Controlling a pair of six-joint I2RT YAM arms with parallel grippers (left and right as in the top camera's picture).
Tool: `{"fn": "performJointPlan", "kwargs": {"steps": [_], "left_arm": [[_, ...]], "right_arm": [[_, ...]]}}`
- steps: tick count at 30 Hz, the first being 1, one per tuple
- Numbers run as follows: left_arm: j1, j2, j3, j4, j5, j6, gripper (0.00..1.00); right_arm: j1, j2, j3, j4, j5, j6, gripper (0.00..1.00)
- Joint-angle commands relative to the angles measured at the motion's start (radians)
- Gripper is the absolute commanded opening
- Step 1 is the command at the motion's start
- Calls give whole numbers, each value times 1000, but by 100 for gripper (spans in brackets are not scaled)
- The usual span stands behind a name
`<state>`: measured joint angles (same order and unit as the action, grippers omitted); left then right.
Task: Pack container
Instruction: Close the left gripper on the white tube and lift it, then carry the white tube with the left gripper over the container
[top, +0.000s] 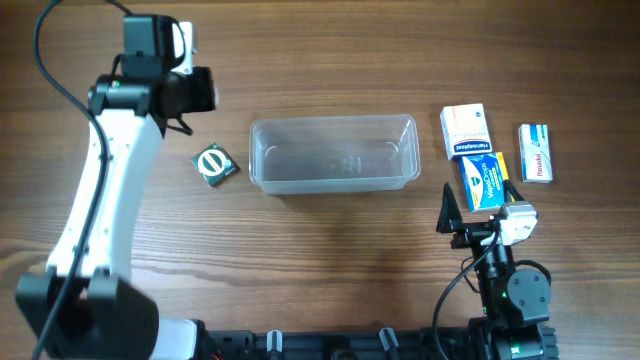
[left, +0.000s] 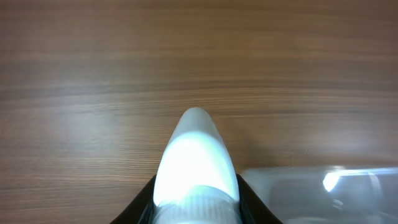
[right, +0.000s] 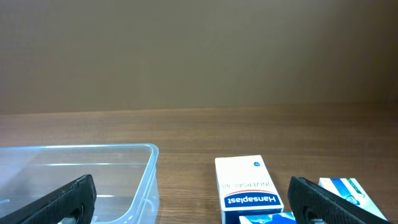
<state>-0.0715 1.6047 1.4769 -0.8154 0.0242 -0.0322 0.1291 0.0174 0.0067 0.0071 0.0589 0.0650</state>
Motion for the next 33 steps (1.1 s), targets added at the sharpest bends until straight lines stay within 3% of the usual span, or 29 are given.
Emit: {"fn": "performJointPlan", "kwargs": {"steps": [1, 12, 24, 27, 33], "left_arm": [[-95, -92, 24, -12, 8, -86, 24], [-312, -82, 24, -106, -11, -186, 23], [-332, 2, 23, -132, -26, -215, 21], [-332, 22, 23, -133, -26, -206, 22], [-329, 32, 23, -140, -26, -21, 23]], "right_arm": [[0, -3, -2, 5, -15, -11, 100], [0, -3, -2, 5, -15, -10, 100], [0, -3, -2, 5, -15, -10, 100], [0, -3, -2, 5, -15, -10, 100], [0, -3, -2, 5, -15, -10, 100]]}}
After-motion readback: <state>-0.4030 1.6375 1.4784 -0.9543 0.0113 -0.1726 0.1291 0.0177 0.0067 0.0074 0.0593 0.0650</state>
